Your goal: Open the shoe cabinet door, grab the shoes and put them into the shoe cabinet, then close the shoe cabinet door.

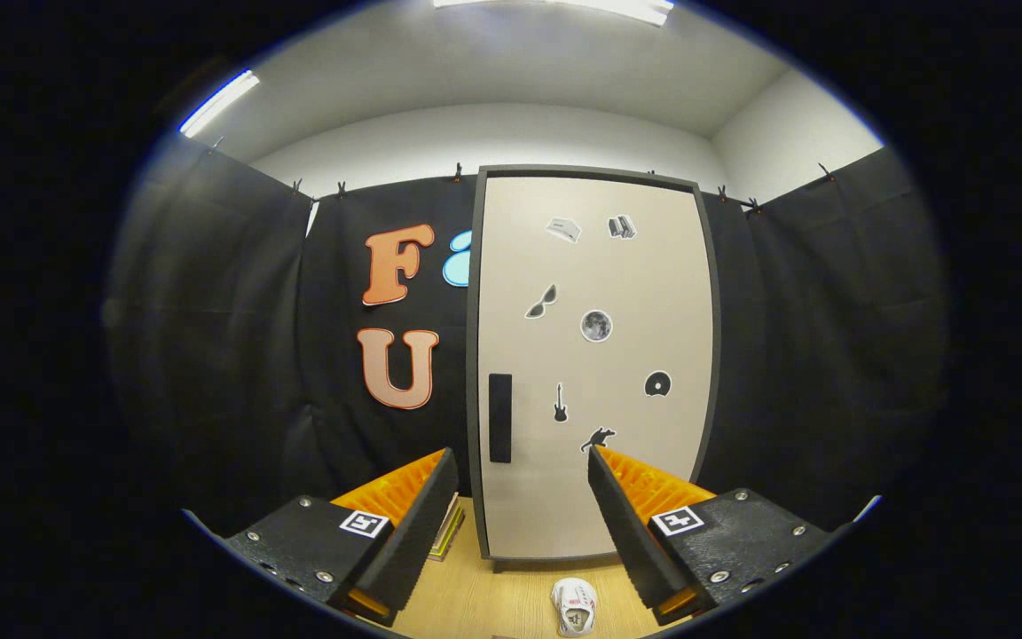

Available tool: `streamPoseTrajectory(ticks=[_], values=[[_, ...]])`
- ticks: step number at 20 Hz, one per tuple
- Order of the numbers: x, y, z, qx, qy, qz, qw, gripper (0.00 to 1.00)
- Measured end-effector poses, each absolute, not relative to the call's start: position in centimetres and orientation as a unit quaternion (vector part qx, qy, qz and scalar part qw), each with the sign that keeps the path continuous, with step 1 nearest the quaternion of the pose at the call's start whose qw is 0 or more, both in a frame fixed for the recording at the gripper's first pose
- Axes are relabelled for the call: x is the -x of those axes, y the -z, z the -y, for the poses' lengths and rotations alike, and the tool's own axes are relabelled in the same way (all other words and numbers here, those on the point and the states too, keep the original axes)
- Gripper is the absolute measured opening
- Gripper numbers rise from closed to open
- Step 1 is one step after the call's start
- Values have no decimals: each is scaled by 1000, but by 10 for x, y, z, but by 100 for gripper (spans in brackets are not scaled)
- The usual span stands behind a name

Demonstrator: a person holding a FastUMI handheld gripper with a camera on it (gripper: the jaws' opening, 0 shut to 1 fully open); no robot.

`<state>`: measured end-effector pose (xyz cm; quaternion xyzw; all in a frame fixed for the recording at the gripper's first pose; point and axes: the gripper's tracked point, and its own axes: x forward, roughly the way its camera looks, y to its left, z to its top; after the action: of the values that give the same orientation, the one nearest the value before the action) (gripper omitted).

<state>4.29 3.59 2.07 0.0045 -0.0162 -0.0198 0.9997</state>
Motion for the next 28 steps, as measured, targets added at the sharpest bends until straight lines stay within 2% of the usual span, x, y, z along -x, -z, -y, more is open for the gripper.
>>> streamPoseTrajectory(ticks=[15, 22, 28], values=[[-175, 3, -57, 16, 12, 3, 1000, 92], [-230, 15, -61, 16, 23, -4, 1000, 80], [-260, 32, -62, 23, 41, -19, 999, 60]])
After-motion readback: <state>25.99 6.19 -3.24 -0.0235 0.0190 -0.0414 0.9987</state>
